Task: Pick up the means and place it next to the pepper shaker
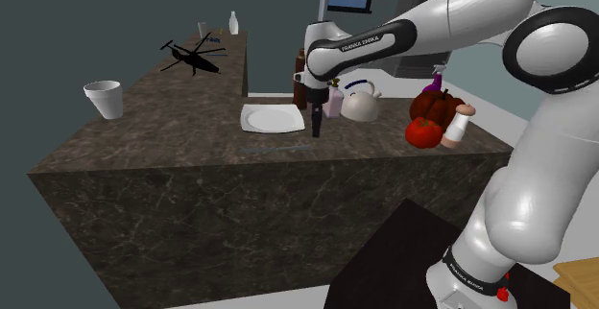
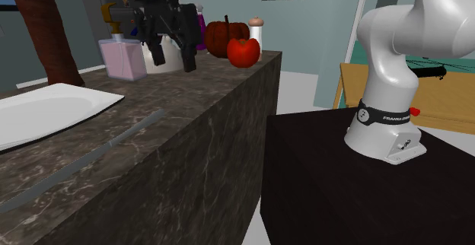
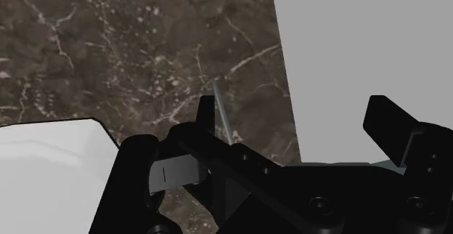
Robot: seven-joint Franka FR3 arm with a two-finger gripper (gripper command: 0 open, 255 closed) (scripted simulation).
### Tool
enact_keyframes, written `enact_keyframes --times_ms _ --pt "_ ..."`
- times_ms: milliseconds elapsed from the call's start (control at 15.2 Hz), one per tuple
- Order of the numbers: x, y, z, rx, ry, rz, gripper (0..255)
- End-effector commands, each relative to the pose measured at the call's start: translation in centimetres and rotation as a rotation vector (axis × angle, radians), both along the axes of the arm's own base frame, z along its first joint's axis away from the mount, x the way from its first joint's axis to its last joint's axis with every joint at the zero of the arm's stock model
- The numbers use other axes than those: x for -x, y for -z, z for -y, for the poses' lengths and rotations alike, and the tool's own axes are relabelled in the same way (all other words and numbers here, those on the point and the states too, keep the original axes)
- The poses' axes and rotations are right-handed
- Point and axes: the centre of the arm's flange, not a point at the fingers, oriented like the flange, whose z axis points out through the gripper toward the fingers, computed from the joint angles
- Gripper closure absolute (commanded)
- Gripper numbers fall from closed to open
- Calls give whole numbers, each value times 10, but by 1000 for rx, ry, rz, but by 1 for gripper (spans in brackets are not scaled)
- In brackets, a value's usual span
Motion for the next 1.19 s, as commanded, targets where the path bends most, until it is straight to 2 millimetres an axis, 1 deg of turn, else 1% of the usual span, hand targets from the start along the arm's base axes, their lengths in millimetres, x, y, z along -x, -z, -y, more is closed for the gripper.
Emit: enact_keyframes --times_ms 0,396,528,990,1122 --pt "-20 10 -10 -1 -53 7 0" --pt "-78 40 -51 -3 -204 26 0" --pt "-94 48 -64 -3 -247 32 0" --pt "-92 85 -62 -3 -247 32 0" --pt "-92 88 -62 -3 -247 32 0"
